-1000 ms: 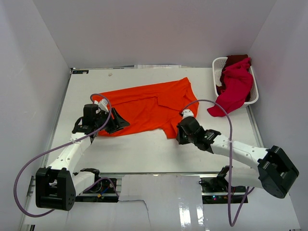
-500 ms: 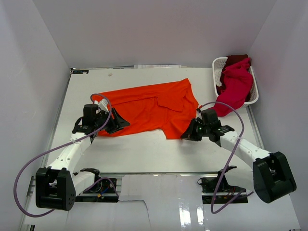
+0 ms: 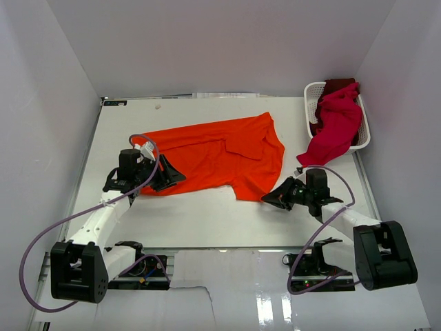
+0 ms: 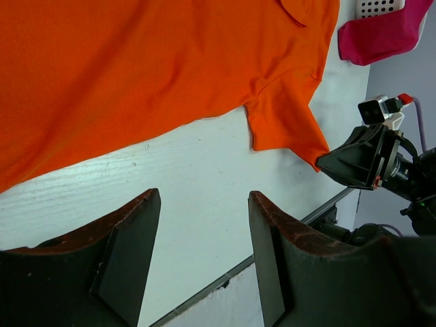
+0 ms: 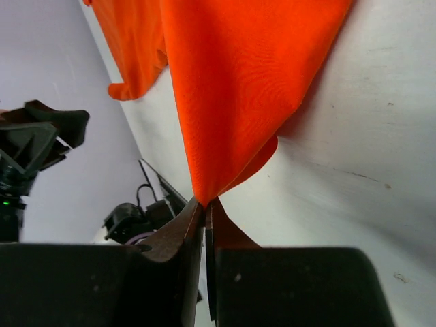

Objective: Fold and stack the t-shirts
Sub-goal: Grap the side of the flattened tshirt closest away from the robot with both arms

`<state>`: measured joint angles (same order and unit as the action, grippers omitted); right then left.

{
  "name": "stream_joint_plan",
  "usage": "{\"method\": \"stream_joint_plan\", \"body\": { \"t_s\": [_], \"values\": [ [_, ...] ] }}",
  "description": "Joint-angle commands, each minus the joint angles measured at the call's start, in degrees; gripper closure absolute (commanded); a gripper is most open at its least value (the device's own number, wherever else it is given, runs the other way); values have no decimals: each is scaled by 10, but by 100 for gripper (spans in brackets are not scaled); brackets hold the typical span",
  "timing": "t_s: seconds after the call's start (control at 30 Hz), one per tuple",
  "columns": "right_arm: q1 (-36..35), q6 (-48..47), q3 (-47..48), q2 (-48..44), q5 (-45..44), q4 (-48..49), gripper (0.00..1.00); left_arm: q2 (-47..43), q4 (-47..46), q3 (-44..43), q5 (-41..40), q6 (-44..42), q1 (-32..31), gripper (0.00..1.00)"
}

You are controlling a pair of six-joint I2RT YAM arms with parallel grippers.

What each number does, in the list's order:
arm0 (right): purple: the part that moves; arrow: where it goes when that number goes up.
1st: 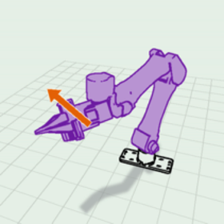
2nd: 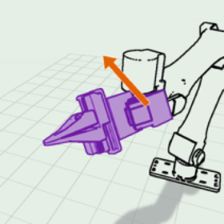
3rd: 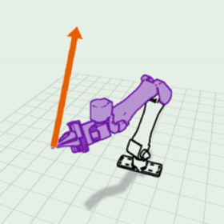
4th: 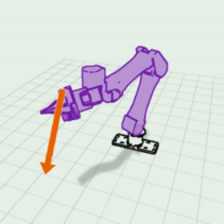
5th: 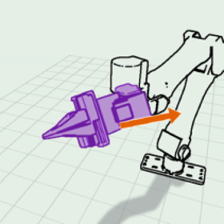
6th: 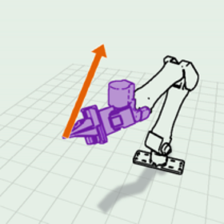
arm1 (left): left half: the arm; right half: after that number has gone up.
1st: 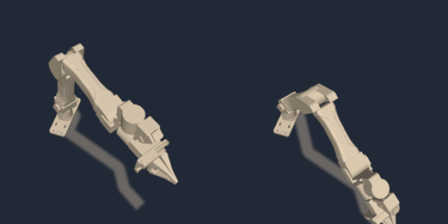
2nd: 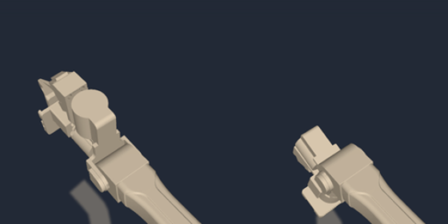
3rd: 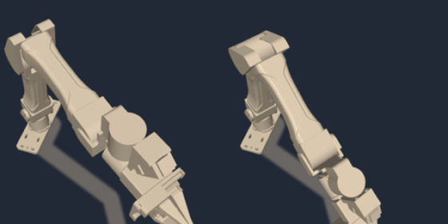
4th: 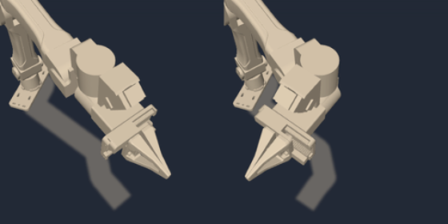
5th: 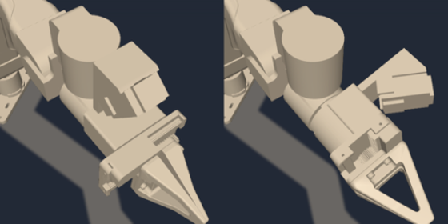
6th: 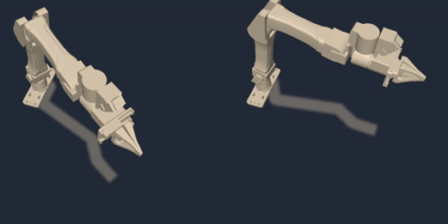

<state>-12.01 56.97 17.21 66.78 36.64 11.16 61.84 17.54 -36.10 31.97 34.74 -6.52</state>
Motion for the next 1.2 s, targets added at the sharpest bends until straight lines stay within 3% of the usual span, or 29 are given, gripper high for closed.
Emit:
{"method": "stream_joint_plan", "body": {
  "t_s": [0.0, 0.3, 0.33, 0.47, 0.5, 0.6, 0.77, 1.0, 1.17],
  "values": [
    [25, 79, -22, -5, 44, 71, 92, -23, 1, -1, -13, -3, -2, 35],
    [86, 269, -142, -41, 32, 224, 92, -68, 10, 7, -48, 22, 7, 35],
    [90, 284, -154, -55, 22, 249, 88, -68, 12, 6, -45, 22, 7, 35],
    [104, 259, -146, -81, 13, 244, 42, -66, 12, 9, -39, 22, 8, 35],
    [106, 240, -134, -92, 12, 226, 31, -66, 12, 9, -38, 23, 8, 35],
    [106, 77, -41, -104, -19, 39, 20, -67, 11, 9, -37, 23, 8, 35],
    [105, -201, 123, -111, -97, -214, 19, -68, 9, 9, -37, 19, 8, 35],
    [102, -446, 258, -99, -219, -421, 18, -64, -3, 16, -31, 19, 8, 35],
    [-68, -478, 302, -76, -320, -476, 16, -62, -18, 21, -29, 16, 8, 35]
  ]
}}
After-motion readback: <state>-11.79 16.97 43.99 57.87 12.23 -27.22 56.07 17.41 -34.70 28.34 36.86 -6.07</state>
